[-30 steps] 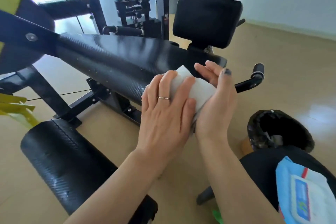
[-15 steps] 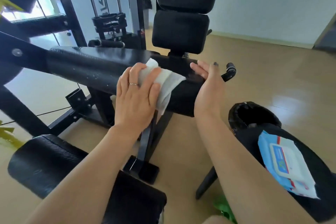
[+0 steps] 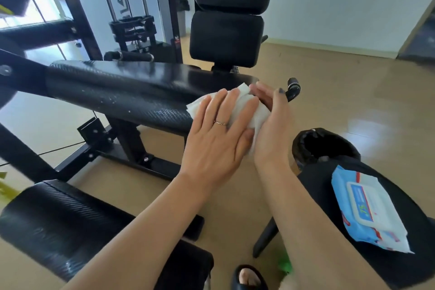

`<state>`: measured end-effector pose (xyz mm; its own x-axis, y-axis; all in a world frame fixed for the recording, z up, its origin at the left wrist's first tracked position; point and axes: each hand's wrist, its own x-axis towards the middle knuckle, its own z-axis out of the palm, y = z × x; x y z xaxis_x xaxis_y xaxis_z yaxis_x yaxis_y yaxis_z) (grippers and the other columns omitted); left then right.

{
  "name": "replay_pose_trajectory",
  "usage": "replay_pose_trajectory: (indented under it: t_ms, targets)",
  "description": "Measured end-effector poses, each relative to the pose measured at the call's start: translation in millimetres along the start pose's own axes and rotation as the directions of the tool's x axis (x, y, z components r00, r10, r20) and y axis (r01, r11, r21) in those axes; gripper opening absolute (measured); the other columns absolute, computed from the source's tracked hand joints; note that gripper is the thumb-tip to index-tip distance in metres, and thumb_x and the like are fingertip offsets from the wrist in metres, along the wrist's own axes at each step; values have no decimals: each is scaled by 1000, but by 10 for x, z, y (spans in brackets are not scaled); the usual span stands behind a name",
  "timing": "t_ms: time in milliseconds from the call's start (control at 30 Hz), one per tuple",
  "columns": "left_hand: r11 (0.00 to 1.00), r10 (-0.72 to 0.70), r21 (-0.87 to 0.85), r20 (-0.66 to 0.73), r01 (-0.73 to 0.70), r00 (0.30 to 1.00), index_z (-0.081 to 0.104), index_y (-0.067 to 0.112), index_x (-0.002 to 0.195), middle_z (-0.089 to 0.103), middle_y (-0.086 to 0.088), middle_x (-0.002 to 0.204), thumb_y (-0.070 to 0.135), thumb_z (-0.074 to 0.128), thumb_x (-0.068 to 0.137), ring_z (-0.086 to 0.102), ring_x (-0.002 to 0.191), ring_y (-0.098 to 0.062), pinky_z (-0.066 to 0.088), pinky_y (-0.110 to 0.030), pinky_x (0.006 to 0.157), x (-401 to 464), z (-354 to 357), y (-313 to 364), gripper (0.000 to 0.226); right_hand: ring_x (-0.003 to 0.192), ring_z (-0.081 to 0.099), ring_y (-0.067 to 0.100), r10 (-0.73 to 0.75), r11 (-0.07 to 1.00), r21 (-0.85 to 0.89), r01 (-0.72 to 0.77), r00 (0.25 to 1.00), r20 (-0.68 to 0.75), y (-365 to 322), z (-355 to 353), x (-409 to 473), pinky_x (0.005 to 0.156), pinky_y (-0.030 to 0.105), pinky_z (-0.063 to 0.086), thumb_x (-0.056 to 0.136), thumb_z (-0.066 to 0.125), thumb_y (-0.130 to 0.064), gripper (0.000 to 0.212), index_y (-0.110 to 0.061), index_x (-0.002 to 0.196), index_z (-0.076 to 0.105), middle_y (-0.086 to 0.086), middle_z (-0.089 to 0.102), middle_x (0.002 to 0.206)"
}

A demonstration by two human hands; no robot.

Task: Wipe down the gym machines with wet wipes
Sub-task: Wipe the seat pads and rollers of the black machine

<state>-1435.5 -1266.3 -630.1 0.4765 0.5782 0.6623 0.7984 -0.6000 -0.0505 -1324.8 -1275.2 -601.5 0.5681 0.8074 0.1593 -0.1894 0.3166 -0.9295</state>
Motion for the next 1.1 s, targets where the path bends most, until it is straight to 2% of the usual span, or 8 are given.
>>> replay_pose_trajectory:
  t_ms: [200,267,367,467,600,733,967,1100]
  targets:
    - [997,-13,78,26,11,1000,32,13,155,35,-15,157,34,30,107,29,147,-34,18,-49,123,-80,7,-550,52,81,57,-13,-182,971,-165,170,981,-62,10,184,-97,72,4,41,108,35,-27,35,-17,108,69,-17,64,85]
    - [982,-146,123,36,141,989,28,11,155,30,-16,159,34,27,108,24,150,-33,17,-49,123,-175,11,-889,53,91,58,-8,-269,931,-260,255,963,-22,36,262,-128,83,11,44,106,32,-36,38,-23,112,67,-20,63,92]
    - [944,-312,95,-45,315,949,34,4,151,35,-18,157,34,17,108,28,148,-34,21,-50,122,-230,-33,-1163,55,101,60,10,-488,742,-498,449,871,58,134,307,-122,97,42,49,105,29,-37,44,-18,112,67,-10,66,100]
    - [915,-400,23,-94,404,912,24,4,155,25,-17,162,32,15,108,16,153,-31,12,-49,125,-167,-26,-888,56,101,57,12,-564,606,-617,502,818,111,156,320,-85,100,49,47,106,27,-32,44,-16,105,68,-6,67,100]
    - [995,-101,-13,-76,101,992,23,6,158,24,-16,163,32,29,106,15,154,-31,12,-50,125,-139,94,-313,58,103,58,17,-555,509,-694,509,810,188,64,308,-63,105,50,42,104,33,-29,37,-16,110,67,-4,68,104]
    - [999,22,-22,-75,-24,997,25,9,157,32,-12,161,29,35,104,24,152,-29,20,-49,123,-116,97,-514,57,108,61,23,-575,381,-740,555,769,280,-47,404,-100,108,53,40,102,36,-32,39,-14,121,65,0,71,112]
    - [930,-368,-52,-119,364,922,38,15,152,36,-5,158,29,17,108,25,151,-22,17,-48,124,-261,-29,-1660,50,120,60,24,-476,149,-832,534,776,413,-66,537,-130,115,52,33,98,49,-38,35,-20,126,63,0,72,115]
    - [847,-530,-152,-165,509,832,31,11,154,29,-8,162,34,12,108,15,154,-22,10,-46,126,-131,-9,-1322,55,115,62,25,-491,131,-805,578,743,454,-96,658,-121,113,50,36,98,47,-38,35,-20,124,63,0,72,112]
